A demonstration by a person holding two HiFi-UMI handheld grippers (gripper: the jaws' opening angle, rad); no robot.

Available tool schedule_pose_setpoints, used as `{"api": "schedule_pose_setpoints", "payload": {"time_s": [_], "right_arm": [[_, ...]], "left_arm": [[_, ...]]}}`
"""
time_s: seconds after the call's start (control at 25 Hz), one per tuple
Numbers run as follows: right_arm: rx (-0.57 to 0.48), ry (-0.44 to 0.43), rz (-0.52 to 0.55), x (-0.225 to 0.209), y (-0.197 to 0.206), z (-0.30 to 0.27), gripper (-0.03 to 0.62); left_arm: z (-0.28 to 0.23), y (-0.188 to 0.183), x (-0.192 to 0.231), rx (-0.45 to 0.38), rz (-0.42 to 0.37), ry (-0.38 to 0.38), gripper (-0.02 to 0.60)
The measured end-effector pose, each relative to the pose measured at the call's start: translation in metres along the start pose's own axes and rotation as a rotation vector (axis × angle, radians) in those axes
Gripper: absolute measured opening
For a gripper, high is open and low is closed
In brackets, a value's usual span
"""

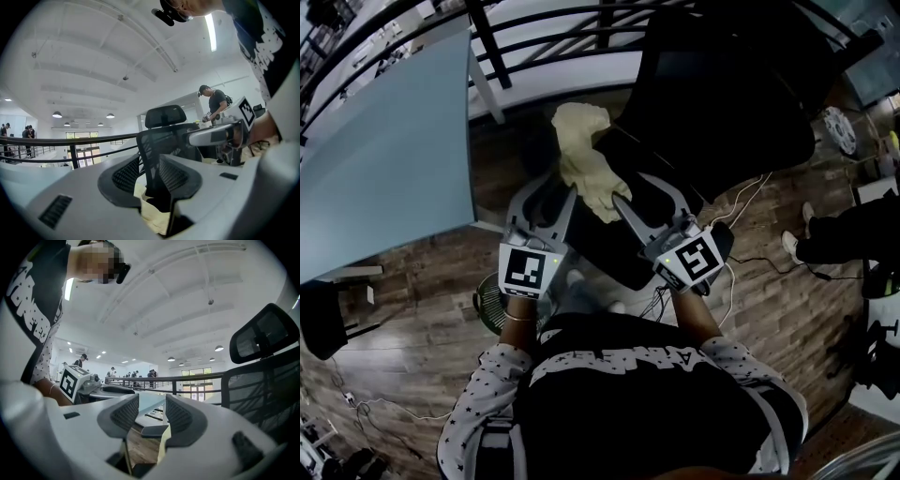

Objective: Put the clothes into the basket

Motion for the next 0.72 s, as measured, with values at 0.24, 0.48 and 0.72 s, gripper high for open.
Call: {"api": "schedule_pose_setpoints", "payload": {"time_s": [0.24,0.48,0.72], "right_arm": [[0.003,0.038,-0.001,-0.010,0.012,-0.012,0.167],[0.041,0.060,0.021,-0.015,0.030,-0.018,0.170],[0.042,0.063,0.035,-0.013,0.042,-0.026,0.175]], "left_arm": [[-0.008,0.019,0.011,-0.006,0.003,0.025,0.124],[-0.011,0.039,0.015,0.001,0.036,0.059,0.134],[-0.010,0.059,0.019,-0.005,0.056,0.074,0.138]]}}
Point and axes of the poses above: the fingertips, and each gripper's own axes: z backward along the fingers, x to its left, y out of its underside, the point moved 2 cm from there along z, backward along the fingers, and after that the axes turned 15 degrees about -x, right-handed, at the moved point
